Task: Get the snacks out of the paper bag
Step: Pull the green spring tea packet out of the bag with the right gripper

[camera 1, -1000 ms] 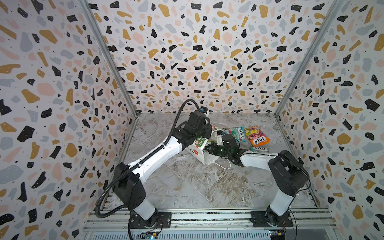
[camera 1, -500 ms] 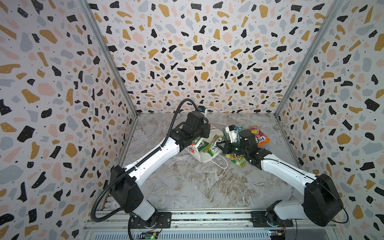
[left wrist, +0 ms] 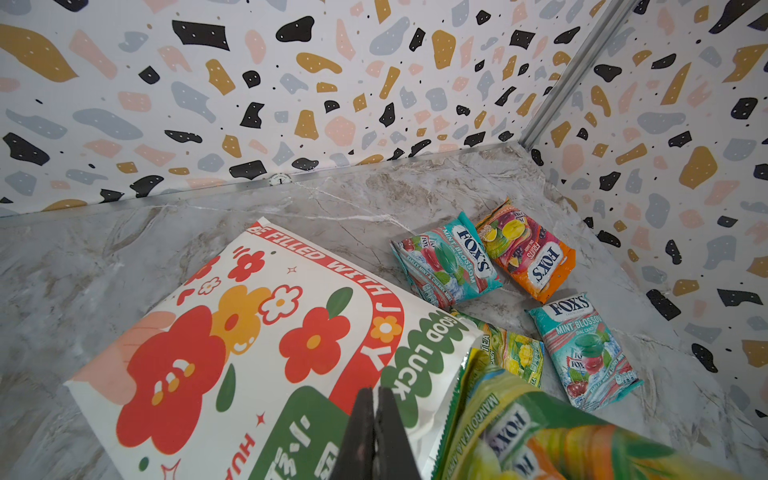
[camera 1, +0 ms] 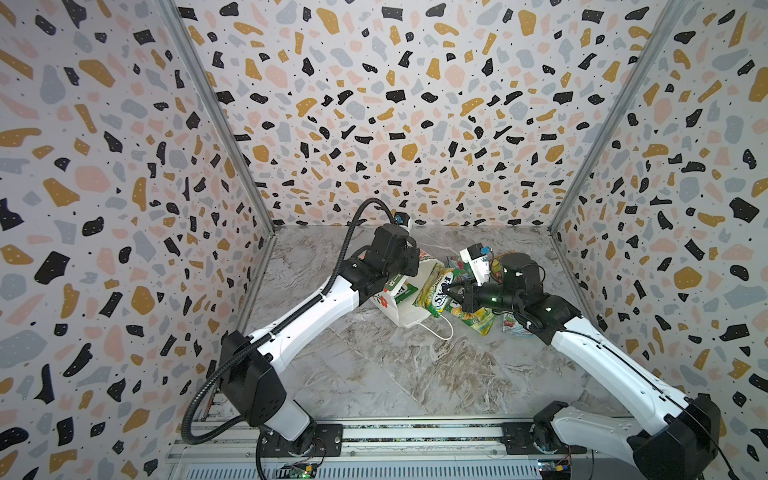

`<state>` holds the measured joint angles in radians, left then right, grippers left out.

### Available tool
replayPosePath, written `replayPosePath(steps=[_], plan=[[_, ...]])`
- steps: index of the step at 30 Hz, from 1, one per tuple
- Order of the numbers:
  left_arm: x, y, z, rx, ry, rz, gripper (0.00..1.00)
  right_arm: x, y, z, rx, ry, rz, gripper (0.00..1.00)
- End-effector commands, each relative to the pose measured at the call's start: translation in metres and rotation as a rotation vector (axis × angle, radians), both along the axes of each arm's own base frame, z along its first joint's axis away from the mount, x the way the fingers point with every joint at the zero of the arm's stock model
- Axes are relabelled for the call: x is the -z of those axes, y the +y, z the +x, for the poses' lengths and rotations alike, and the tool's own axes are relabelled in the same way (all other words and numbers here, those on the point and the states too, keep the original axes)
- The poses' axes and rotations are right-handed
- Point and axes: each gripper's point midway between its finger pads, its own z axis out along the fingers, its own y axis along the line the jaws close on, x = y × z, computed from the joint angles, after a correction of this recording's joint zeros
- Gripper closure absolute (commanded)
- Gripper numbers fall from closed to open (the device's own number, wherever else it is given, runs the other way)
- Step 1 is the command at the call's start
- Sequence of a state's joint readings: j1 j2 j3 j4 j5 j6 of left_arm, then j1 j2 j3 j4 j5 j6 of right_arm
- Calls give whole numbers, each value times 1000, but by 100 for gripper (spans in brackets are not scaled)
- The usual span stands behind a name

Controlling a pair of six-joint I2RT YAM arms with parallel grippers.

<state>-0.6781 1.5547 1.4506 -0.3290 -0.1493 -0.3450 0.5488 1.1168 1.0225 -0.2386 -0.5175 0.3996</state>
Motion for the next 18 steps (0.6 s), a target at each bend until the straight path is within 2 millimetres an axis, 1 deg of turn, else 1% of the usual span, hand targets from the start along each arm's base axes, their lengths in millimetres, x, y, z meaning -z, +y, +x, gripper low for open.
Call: replayPosePath(steps=[1,4,8,14,18], plan=[[-20,4,3,-36,-56,-43,100,-20,-16,-12,14,-67,-42,100],[-24,5,3,-40,-62,-47,100,-18,-35,-12,93,-90,-113,100],[-28,9,1,-47,-71,-43,100,-7,-61,-14,181,-78,-208,100],[-36,22,0,-96,-96,-24,100,7,-91,-23,273,-49,-289,100],[-40,24,-3,-97,-106,-36,100,25,-106,-26,319,-12,-363,100]])
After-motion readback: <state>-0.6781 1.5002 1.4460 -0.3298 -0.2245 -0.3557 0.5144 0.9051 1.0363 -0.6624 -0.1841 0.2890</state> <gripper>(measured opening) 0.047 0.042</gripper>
